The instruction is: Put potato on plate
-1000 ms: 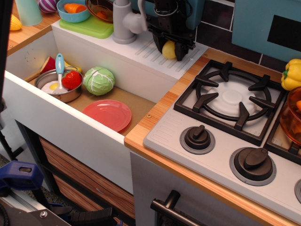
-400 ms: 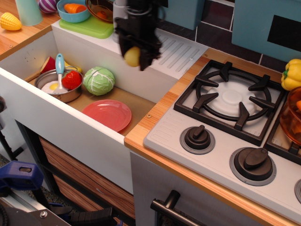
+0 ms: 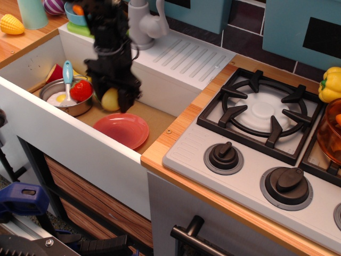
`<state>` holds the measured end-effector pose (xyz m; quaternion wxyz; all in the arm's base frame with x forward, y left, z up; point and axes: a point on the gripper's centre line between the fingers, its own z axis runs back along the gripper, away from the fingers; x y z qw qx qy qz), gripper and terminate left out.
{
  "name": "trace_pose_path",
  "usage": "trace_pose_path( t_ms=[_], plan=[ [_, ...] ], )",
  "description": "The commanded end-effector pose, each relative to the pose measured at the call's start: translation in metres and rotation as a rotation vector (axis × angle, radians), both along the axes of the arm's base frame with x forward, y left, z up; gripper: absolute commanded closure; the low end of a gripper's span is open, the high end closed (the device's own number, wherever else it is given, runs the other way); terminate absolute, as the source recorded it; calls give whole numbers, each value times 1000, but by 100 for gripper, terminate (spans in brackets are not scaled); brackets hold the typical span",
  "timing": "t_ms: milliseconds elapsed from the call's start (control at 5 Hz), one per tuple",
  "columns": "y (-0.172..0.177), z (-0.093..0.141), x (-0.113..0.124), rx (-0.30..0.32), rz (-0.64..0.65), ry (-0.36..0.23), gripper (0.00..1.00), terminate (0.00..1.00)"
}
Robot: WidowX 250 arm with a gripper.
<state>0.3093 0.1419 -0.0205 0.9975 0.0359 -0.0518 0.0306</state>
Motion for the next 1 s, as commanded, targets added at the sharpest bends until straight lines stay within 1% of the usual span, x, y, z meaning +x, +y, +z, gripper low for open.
trace_pose_path(
  t_ms=[0,200,600,800],
  plan=[
    [2,-6,-6,30,23,-107,100,0],
    [-4,-11,-8,9,20,-144,0,0],
    [-4,-11,-8,9,20,-144,0,0],
    [-4,-11,-8,9,20,-144,0,100]
  ],
)
